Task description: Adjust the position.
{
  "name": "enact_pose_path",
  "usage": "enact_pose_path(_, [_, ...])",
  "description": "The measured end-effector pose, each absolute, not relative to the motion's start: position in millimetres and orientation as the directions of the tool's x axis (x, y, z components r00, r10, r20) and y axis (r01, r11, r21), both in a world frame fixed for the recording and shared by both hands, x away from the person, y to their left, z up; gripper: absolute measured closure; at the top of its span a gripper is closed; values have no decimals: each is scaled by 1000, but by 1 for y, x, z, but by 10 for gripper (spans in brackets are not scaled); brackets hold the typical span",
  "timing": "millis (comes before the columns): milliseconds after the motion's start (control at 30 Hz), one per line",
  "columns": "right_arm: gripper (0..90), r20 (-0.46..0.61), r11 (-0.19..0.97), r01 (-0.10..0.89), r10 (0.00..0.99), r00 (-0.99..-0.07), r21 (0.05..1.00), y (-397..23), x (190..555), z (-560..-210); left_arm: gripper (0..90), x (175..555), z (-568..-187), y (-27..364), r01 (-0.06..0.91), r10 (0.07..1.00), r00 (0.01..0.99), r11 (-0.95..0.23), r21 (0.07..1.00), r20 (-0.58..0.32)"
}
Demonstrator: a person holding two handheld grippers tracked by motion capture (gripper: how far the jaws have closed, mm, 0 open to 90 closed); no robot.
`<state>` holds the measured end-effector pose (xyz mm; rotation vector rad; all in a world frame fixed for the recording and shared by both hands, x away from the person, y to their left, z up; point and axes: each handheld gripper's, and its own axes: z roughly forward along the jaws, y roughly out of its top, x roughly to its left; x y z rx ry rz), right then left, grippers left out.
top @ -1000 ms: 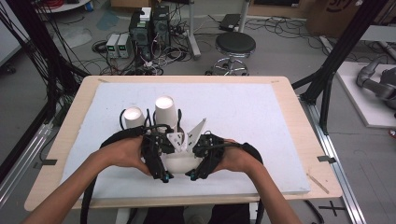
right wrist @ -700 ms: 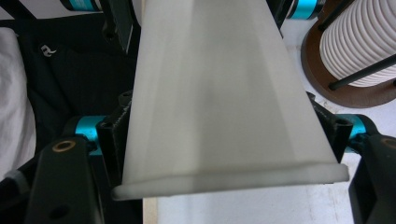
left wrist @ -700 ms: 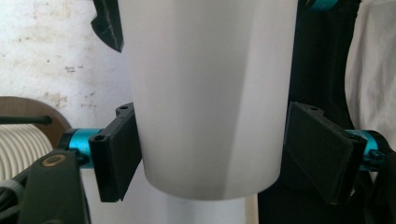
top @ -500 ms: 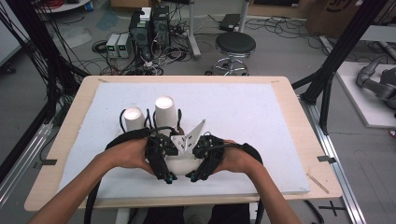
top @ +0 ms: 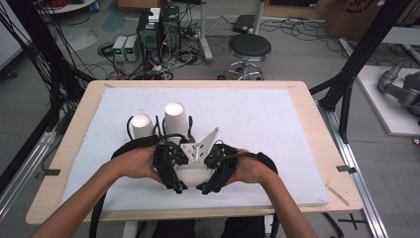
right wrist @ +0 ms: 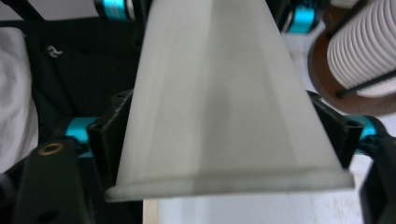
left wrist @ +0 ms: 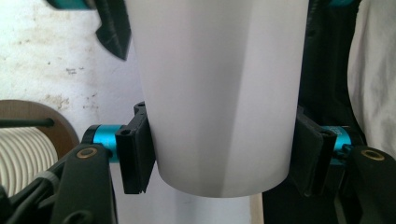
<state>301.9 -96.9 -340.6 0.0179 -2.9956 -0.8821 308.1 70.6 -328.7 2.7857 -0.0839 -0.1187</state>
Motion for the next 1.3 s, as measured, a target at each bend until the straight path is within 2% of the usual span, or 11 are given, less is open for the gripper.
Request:
enact_pose_path(167, [139,25,816,26,14,-1000,577,-100,302,-339,345,304,-332,70,15,-22,995,-927,374,-94])
enact_pose_path(667, [138,13,713,27,24,-1000,701,-110,302,-320,345,303,-339,64,-5,-36,996,-938,346,-82])
enact_pose_path(933, [138,10,691,30,33,-999,722,-116,301,-315,345,302,-341,63,0,-27,997,-940,342,-76])
enact_pose_path(1300, [138,18,644,52,59,-998,763,-134,301,-311,347,302,-342,84,58,19,996,-877,477,-87])
